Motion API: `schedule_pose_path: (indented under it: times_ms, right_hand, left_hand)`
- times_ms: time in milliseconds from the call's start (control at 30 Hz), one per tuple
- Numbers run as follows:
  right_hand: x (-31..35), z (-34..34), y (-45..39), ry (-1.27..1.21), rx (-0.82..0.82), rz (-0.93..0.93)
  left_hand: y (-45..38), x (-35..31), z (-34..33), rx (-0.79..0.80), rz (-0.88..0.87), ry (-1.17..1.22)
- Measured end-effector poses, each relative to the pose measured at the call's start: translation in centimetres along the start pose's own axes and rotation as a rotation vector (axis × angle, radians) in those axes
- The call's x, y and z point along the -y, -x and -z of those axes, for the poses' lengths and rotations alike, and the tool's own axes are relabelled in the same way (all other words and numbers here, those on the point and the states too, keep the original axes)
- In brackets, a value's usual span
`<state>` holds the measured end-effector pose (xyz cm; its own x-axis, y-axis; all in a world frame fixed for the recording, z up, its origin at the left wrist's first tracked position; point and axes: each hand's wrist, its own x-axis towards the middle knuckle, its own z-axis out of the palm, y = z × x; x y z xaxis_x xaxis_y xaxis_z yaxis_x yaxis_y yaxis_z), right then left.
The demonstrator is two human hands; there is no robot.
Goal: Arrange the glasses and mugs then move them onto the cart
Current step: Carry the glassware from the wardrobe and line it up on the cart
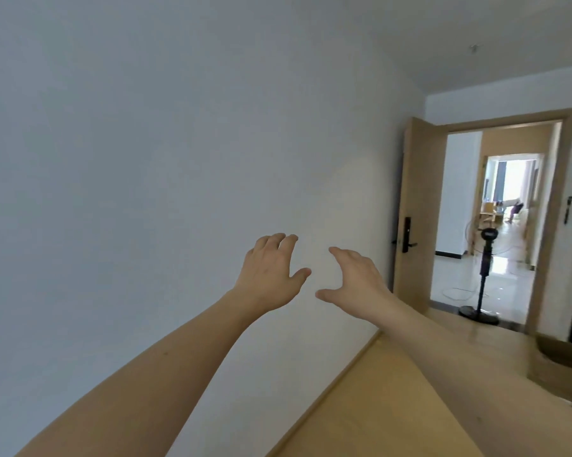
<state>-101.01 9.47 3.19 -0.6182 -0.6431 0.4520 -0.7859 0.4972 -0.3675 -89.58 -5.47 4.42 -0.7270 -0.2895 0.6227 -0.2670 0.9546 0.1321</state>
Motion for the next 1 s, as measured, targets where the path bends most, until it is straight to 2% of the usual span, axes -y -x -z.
schedule_pose_path:
  times_ms: [300,733,1000]
  right_hand:
    - [-13.8,3.8,-1.3,0.062,-0.046,-0.217]
    - [-25.5,7.0,-6.8,0.257,-0.214,-0.522]
    - [-31.1,6.5,-7.3,0.351,-0.276,-0.767]
  left_hand:
    - [-10.0,-9.1,-8.6,0.098,-0.255,0.043]
    - [-23.6,-15.7,-21.7,0.189,-0.533,0.322]
    - [-28.5,-20.0,-30.4,0.331,-0.677,0.478]
